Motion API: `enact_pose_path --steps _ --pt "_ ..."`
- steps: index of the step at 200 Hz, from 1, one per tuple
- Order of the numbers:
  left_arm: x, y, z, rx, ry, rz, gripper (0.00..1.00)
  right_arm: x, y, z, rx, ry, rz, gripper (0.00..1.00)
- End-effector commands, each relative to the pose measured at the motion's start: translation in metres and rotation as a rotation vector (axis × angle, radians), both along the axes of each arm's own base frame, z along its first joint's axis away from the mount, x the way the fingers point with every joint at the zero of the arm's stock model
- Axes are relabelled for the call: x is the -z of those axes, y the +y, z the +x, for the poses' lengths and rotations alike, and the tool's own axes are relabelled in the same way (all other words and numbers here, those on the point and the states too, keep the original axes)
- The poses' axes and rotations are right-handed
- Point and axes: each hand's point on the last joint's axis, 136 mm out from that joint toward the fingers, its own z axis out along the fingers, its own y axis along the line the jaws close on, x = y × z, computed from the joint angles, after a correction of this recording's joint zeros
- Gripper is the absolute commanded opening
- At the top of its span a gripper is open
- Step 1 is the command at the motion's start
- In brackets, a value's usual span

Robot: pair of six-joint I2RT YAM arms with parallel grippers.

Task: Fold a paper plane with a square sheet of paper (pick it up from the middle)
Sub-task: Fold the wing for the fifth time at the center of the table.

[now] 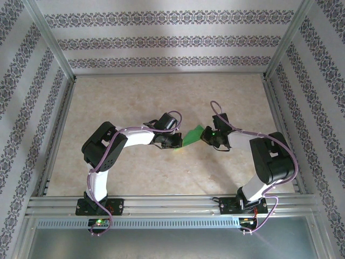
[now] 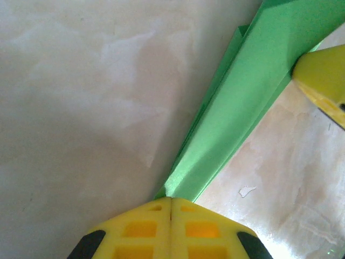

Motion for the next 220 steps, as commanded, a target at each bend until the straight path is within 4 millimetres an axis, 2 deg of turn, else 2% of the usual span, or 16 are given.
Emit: enact_pose_path --steps 1,29,46,72,98,110,122,132,149,160,187,220 --pt "0.069 0.057 -0.049 -0.037 0.200 0.272 0.04 0.009 -0.034 -0.004 0.063 0.016 -0.109 0.09" --pt "0.067 0.055 -0.048 -0.033 0.195 0.266 0.04 -0.004 -0.037 0.002 0.064 -0.012 -0.108 0.10" --pt "0.065 0.053 -0.046 -0.027 0.188 0.261 0.04 -0.023 -0.030 0.005 0.044 -0.067 -0.091 0.10" --pt "0.063 0.050 -0.045 -0.019 0.182 0.259 0.04 -0.047 -0.003 0.004 -0.030 -0.143 -0.061 0.11" --pt "0.062 0.049 -0.044 -0.016 0.179 0.257 0.04 -0.055 0.030 0.004 -0.113 -0.159 -0.040 0.15" --pt "0.062 0.049 -0.045 -0.015 0.181 0.259 0.04 -0.053 0.034 0.007 -0.123 -0.142 -0.083 0.21" --pt "0.062 0.049 -0.046 -0.015 0.180 0.259 0.04 -0.052 0.031 0.009 -0.119 -0.139 -0.139 0.35" --pt "0.061 0.049 -0.046 -0.016 0.180 0.259 0.04 -0.049 0.020 0.008 -0.096 -0.113 -0.217 0.46" --pt "0.061 0.049 -0.045 -0.015 0.177 0.256 0.04 -0.049 -0.004 0.006 -0.052 -0.083 -0.378 0.60" --pt "0.061 0.048 -0.044 -0.016 0.176 0.252 0.04 -0.048 -0.016 0.004 -0.028 -0.073 -0.448 0.66" --pt "0.060 0.046 -0.044 -0.013 0.175 0.246 0.04 -0.041 -0.023 0.004 -0.024 -0.044 -0.469 0.69" --pt "0.060 0.046 -0.044 -0.011 0.174 0.244 0.04 -0.026 -0.017 0.008 -0.046 0.015 -0.437 0.67"
